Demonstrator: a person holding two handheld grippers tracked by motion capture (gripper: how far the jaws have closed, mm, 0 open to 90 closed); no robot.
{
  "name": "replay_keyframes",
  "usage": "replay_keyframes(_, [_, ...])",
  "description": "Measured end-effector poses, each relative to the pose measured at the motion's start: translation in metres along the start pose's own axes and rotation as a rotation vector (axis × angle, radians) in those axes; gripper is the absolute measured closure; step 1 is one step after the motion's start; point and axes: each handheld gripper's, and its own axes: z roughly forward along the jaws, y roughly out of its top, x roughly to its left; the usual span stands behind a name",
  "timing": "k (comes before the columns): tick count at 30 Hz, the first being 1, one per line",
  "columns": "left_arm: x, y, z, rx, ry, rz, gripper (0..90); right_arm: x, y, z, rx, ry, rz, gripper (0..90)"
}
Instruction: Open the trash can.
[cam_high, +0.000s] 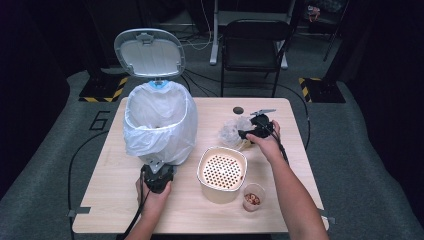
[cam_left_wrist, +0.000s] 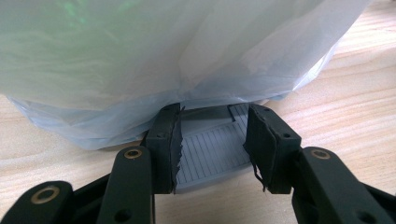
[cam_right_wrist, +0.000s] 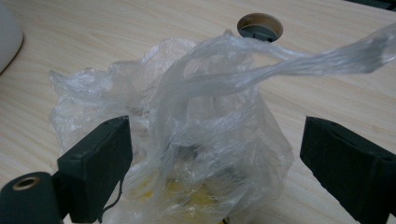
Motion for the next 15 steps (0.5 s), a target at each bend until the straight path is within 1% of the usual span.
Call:
replay_keyframes(2, [0.000,0.000,0.000,0.000,0.000,0.000,55.4,0.000,-0.001,0.001,0.005,0.000,-0.001,10.2])
replay_keyframes(4, [0.000,0.000,0.000,0.001,0.000,0.000,55.4,0.001,-0.005,0.007,0.025,0.003,-0.007,12.3])
replay_keyframes(6, [0.000,0.000,0.000,0.001,0.001,0.001,55.4,0.001,-0.006,0.009,0.029,0.002,-0.008,12.3])
replay_keyframes(8, [0.000,0.000,0.000,0.001,0.000,0.000,55.4,0.000,-0.009,0.013,0.054,-0.002,-0.009,13.3])
replay_keyframes(9, [0.000,0.000,0.000,0.001,0.000,0.000,55.4,0.000,-0.009,0.013,0.054,-0.002,-0.009,13.3])
replay_keyframes(14, [0.000,0.000,0.000,0.005,-0.001,-0.003,55.5,0.001,-0.011,0.017,0.076,-0.010,-0.030,14.5])
replay_keyframes(15, [0.000,0.000,0.000,-0.002,0.002,-0.002,55.5,0.001,-0.012,0.018,0.083,-0.013,-0.033,15.2])
